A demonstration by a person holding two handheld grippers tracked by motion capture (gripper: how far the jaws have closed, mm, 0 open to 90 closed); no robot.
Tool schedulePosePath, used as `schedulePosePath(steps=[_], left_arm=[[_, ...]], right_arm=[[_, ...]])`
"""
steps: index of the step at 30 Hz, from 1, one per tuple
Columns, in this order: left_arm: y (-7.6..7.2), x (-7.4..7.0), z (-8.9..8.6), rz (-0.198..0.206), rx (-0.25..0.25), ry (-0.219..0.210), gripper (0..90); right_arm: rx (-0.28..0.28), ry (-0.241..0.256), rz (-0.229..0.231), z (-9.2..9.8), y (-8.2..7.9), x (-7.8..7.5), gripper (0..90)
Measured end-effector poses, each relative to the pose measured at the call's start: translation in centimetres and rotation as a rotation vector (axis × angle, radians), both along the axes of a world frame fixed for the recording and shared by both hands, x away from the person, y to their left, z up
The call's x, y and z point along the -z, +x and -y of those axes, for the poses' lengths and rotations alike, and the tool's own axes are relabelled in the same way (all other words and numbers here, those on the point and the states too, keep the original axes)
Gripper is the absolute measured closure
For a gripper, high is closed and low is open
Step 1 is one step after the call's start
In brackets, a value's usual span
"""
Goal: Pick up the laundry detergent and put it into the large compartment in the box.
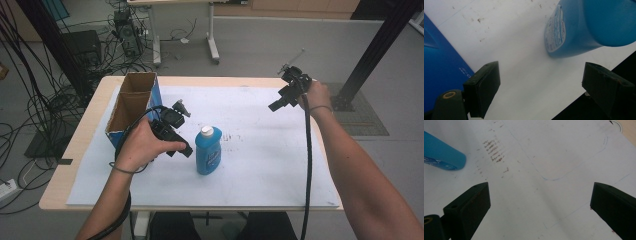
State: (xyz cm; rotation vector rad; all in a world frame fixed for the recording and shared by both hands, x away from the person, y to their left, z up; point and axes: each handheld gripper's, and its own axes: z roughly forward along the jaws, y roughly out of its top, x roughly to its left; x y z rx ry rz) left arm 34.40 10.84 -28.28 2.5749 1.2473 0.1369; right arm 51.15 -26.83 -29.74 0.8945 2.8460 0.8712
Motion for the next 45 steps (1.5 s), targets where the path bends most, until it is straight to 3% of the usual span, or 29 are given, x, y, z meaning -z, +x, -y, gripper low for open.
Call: schedulePosePath(steps=[13, 25, 37, 45], left_arm=[[-0.2, 0.0, -0.4, -0.002, -0.003, -0.006, 15.4], [-0.3, -1.5, -0.3, 0.015, -0.004, -0.012, 14.2], [-0.7, -4.6, 0.2, 0.034, 0.012, -0.018, 13.7], [-1.1, -7.8, 1.0, 0.074, 0.041, -0.032, 13.7]], right_arm=[[0.001, 0.004, 0.003, -0.1, -0.2, 0.0, 2.7], [0.005, 0.004, 0.001, -0.1, -0.2, 0.0, 2.8], [0.015, 0.015, 0.003, 0.4, -0.3, -0.1, 2.8], [0.018, 0.018, 0.006, 0.4, -0.4, -0.2, 2.8]])
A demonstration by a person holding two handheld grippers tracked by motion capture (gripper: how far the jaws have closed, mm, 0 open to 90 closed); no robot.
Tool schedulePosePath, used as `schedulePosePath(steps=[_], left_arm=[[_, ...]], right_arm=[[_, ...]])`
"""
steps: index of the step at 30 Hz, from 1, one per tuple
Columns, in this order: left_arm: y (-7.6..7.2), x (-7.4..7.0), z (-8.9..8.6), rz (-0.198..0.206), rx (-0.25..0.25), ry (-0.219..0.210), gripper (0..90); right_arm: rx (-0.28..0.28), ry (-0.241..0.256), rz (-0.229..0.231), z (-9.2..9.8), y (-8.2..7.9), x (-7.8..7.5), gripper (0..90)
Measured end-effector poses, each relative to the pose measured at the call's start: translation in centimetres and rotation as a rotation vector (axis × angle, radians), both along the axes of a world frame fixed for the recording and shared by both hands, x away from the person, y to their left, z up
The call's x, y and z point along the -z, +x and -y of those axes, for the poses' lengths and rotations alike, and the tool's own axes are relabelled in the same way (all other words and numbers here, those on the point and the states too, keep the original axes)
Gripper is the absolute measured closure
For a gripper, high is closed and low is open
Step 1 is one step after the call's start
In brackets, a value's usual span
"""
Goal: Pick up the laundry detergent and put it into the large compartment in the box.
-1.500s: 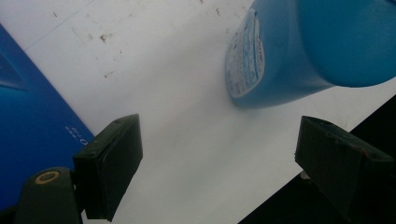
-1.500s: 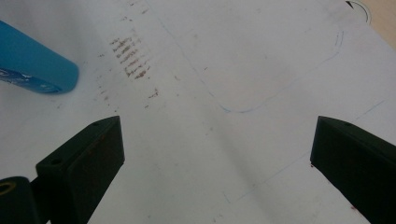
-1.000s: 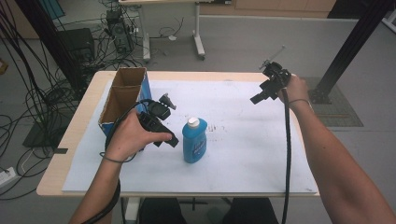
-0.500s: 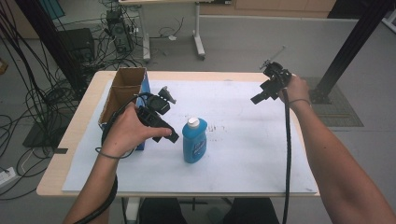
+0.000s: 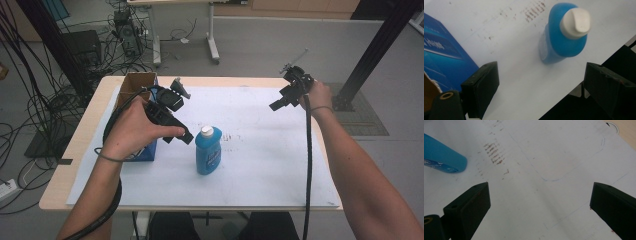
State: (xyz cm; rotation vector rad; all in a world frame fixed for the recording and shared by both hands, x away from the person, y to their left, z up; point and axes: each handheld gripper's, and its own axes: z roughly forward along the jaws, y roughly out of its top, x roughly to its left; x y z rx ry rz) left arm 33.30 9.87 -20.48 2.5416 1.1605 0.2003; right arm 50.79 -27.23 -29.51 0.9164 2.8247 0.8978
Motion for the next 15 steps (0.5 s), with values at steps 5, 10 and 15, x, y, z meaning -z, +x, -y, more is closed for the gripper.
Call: schedulePosePath(steps=[5, 10, 15], left_arm=[[-0.2, -1.5, 0.4, 0.023, 0.012, 0.002, 13.8], [-0.4, -2.6, 1.1, 0.029, 0.03, 0.004, 13.9], [-0.5, -3.5, 1.7, 0.036, 0.045, -0.01, 13.9]], right_arm=[[0.001, 0.002, 0.002, 0.0, -0.1, -0.1, 2.9], [0.006, 0.005, 0.004, 0.2, -0.1, -0.1, 2.9], [0.008, 0.008, 0.006, 0.3, -0.2, -0.2, 2.9]])
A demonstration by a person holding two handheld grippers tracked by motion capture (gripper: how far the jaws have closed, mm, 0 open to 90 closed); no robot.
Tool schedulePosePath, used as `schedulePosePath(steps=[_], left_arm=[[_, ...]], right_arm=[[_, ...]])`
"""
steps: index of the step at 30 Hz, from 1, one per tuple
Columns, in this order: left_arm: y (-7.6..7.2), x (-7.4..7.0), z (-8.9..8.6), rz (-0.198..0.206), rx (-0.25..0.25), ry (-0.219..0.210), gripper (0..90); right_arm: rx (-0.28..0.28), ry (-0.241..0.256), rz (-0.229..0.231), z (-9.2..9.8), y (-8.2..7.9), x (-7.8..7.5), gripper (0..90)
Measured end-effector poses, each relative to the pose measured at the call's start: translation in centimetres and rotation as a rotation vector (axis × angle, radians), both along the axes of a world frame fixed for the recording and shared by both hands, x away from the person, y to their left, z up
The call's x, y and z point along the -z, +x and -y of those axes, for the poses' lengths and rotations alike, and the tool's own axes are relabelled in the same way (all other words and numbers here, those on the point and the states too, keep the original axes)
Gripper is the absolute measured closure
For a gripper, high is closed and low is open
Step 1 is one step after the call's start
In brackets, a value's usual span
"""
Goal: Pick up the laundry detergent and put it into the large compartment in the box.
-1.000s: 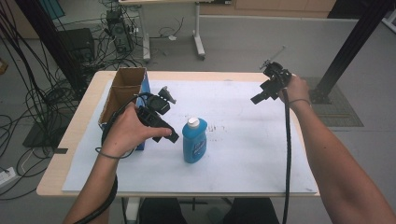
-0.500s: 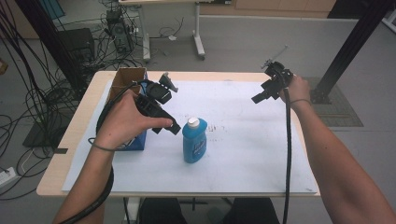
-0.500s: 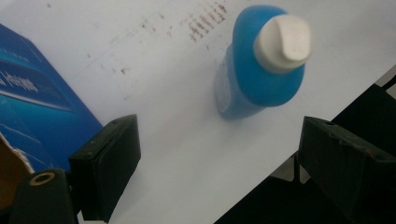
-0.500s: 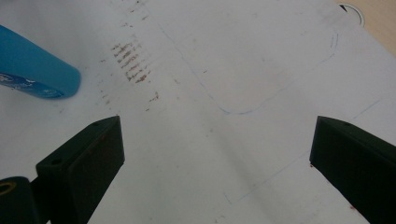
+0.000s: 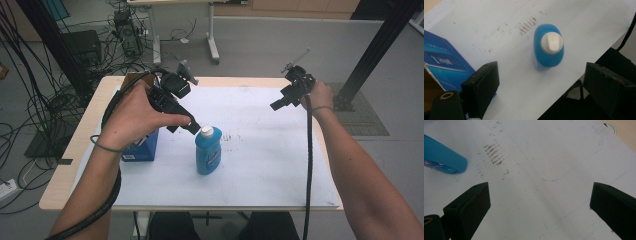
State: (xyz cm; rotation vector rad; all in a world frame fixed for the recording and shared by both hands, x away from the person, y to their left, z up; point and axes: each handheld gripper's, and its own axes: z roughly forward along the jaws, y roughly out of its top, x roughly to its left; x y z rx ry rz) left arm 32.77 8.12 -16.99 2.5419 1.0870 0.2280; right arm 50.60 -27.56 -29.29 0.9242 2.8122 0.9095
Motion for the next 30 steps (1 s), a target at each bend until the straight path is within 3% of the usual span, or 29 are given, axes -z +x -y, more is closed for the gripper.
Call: schedulePosePath(steps=[12, 30], left_arm=[[0.4, 0.3, 2.1, -0.017, 0.043, -0.02, 13.9], [1.2, 3.4, 4.4, -0.052, 0.064, -0.021, 14.0]], right_arm=[[0.006, 0.019, 0.002, 0.4, -0.2, -0.1, 2.9], [0.012, 0.028, 0.004, 0.7, -0.3, -0.1, 2.8]])
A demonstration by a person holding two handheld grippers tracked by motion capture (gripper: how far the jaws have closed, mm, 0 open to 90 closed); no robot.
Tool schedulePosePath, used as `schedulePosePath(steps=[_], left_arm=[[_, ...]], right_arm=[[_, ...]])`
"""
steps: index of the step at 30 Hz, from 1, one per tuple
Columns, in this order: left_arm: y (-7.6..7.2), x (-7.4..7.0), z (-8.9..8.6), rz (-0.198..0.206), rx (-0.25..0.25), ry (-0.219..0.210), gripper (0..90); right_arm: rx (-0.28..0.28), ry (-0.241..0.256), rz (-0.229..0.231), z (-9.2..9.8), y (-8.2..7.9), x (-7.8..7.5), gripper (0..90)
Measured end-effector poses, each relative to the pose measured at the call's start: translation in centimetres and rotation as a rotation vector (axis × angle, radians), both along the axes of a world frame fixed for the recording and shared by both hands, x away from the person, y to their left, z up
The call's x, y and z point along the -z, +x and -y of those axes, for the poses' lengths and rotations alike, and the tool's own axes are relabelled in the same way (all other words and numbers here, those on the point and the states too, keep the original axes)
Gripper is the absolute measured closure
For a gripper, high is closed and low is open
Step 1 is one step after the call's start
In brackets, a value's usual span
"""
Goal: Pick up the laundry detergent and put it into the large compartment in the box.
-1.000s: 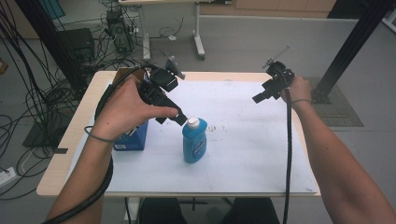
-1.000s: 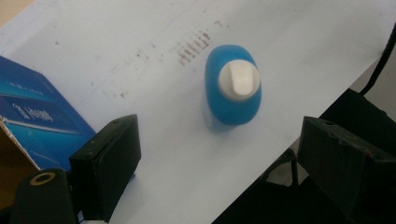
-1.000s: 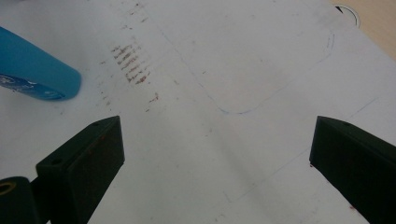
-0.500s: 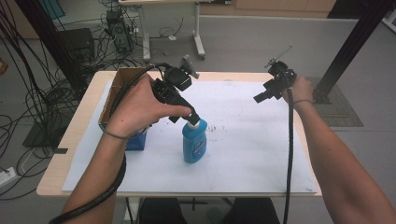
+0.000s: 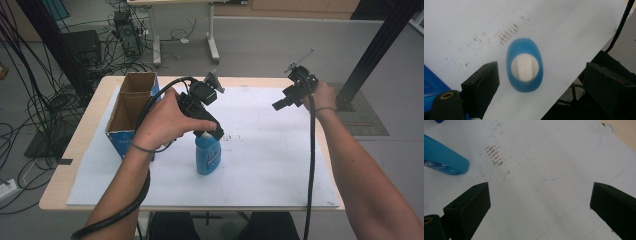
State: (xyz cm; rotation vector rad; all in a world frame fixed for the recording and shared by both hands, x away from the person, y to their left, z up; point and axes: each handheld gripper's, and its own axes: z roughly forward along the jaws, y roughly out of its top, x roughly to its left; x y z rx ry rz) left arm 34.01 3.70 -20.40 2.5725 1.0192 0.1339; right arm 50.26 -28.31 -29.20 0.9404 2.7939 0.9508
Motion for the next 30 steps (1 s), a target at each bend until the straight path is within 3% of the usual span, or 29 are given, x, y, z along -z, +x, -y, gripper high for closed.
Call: schedulePosePath(steps=[30], left_arm=[[0.9, 4.2, 0.5, -0.042, -0.021, 0.009, 14.3]], right_arm=[[-0.004, -0.006, -0.016, -0.2, -0.1, 0.7, 2.7]])
